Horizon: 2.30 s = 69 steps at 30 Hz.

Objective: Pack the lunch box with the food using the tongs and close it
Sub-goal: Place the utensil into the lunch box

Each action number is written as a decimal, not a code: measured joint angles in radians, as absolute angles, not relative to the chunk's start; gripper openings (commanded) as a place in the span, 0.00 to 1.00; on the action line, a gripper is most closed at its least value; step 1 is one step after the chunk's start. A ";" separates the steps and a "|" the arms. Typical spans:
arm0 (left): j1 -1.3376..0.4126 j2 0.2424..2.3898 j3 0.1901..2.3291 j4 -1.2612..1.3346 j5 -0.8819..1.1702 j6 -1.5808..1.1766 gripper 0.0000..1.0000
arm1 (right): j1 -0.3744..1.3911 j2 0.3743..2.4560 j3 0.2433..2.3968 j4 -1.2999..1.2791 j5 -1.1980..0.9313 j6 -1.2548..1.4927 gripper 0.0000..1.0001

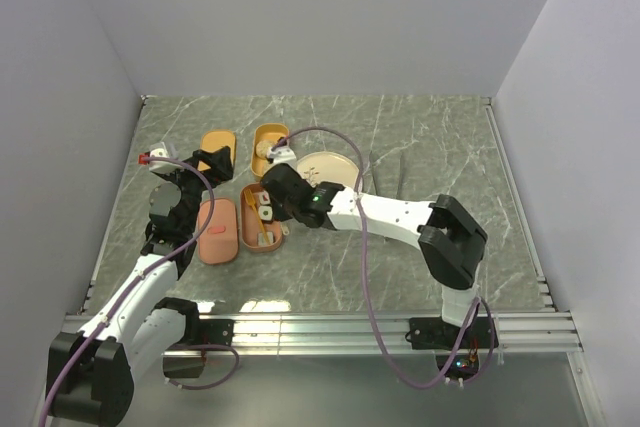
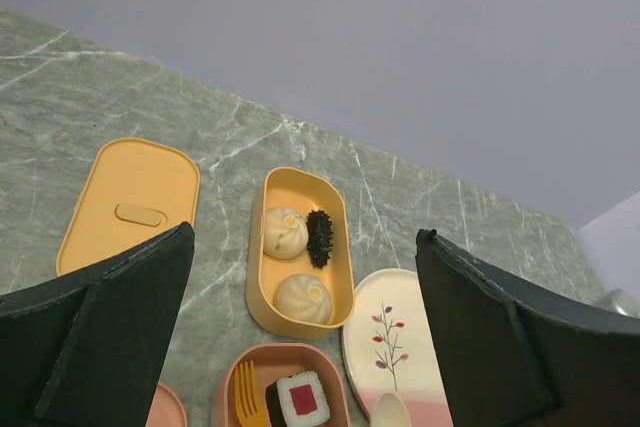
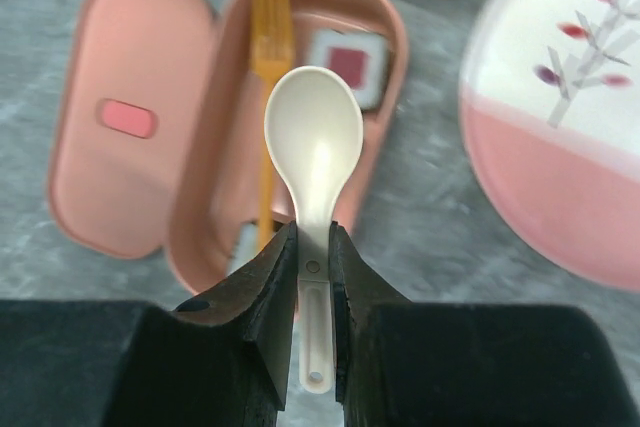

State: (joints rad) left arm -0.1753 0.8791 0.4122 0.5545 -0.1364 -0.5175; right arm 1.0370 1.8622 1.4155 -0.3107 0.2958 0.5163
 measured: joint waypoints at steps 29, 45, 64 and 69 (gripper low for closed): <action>-0.175 0.888 0.412 0.554 -0.140 -0.517 0.99 | 1.039 2.138 1.665 -0.329 0.246 0.470 0.09; -0.175 0.899 0.412 0.549 -0.159 -0.518 0.99 | 1.038 2.142 1.665 -0.352 0.268 0.468 0.47; -0.175 0.872 0.413 0.452 -0.234 -0.548 0.98 | 0.963 1.895 1.526 -0.152 0.265 0.311 0.49; -0.183 0.821 0.426 0.291 -0.323 -0.572 0.97 | 0.762 1.715 1.432 0.013 0.120 0.306 0.49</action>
State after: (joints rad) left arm -0.1829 0.8211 0.4263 0.2909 -0.3233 -0.5716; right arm 0.7620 1.7153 1.4322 0.0128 0.1204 0.3058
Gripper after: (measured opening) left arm 0.974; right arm 0.486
